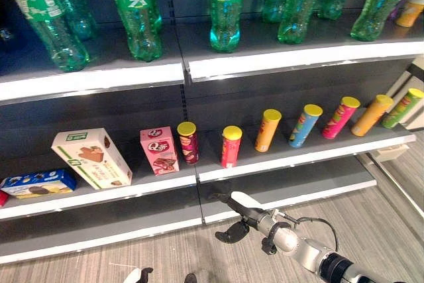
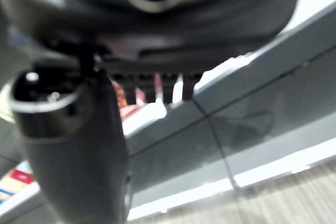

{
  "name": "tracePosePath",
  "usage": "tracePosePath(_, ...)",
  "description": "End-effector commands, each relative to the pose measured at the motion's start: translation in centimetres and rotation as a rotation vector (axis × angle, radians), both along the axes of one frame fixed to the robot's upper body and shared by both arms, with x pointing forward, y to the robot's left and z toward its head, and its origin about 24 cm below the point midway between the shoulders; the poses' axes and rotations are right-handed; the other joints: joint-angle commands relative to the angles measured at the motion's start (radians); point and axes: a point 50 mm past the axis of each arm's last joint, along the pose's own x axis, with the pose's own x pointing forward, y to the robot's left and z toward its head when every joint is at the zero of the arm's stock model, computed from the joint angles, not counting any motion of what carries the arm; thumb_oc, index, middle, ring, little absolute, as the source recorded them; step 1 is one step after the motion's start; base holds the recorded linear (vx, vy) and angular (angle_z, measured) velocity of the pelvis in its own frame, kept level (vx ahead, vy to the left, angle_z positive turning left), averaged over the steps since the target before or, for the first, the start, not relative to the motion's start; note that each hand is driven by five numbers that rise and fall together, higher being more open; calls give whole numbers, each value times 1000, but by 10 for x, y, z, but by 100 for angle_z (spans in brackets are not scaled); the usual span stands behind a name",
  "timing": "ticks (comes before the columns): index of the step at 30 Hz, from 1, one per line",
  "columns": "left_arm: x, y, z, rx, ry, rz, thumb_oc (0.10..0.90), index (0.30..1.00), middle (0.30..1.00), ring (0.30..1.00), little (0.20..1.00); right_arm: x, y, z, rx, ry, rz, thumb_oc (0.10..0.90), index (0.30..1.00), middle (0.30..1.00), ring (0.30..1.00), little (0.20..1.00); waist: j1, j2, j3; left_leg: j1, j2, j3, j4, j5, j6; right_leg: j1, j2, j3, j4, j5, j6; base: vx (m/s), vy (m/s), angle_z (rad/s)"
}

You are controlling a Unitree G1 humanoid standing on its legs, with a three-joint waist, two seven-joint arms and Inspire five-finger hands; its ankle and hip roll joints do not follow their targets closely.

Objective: Put the goods on the table back onto the shelves and tidy them up.

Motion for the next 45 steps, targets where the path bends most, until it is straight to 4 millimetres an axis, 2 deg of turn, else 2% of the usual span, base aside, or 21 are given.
tracePosePath(1,30,9,8,46,-58,-81,800,900,900,900,900,34,29,40,57,-196,83,800,900,900,900,900,15,-13,10,16,35,41,11,-88,-48,1,-48,-22,21,-47,48,0,0,0)
tracePosePath(4,32,12,9,56,-62,-95,800,900,900,900,900,41,30,34,-49,-226,99,800,900,900,900,900,27,-11,14,12,31,31,11,-88,-46,2,-49,-26,21,-49,48,3,0,2)
tracePosePath(9,43,22,15,94,-95,-122,800,900,900,900,900,49,19,9,-264,-261,11,800,900,900,900,900,60,-5,19,-1,21,12,11,-85,-42,3,-52,-39,23,-51,48,18,3,17)
tracePosePath(16,54,34,22,124,-118,-151,800,900,900,900,900,59,12,9,-338,-268,-30,800,900,900,900,900,84,0,26,-10,14,-4,11,-85,-38,2,-56,-48,28,-54,48,19,2,9)
tracePosePath(23,58,40,25,129,-122,-164,800,900,900,900,900,74,-2,20,-389,-305,-82,800,900,900,900,900,99,0,30,-12,11,-12,11,-86,-35,3,-56,-51,26,-56,49,6,-1,1)
tracePosePath(24,57,41,26,124,-119,-163,800,900,900,900,900,83,-9,30,-411,-333,-106,800,900,900,900,900,103,1,31,-14,11,-14,11,-85,-35,3,-55,-51,26,-57,48,0,0,0)
tracePosePath(31,57,42,26,117,-109,-182,800,900,900,900,900,100,-16,48,-431,-375,-150,800,900,900,900,900,114,0,34,-14,10,-20,11,-86,-34,3,-53,-52,26,-59,48,0,0,0)
tracePosePath(34,64,44,29,120,-121,-194,800,900,900,900,900,113,-21,65,-442,-413,-176,800,900,900,900,900,125,-2,42,-19,9,-25,11,-84,-34,-1,-53,-55,26,-58,49,1,1,1)
tracePosePath(45,78,54,38,145,-151,-213,800,900,900,900,900,128,-39,89,-495,-452,-225,800,900,900,900,900,158,-9,60,-34,-1,-47,11,-82,-29,-3,-58,-75,33,-67,53,10,10,9)
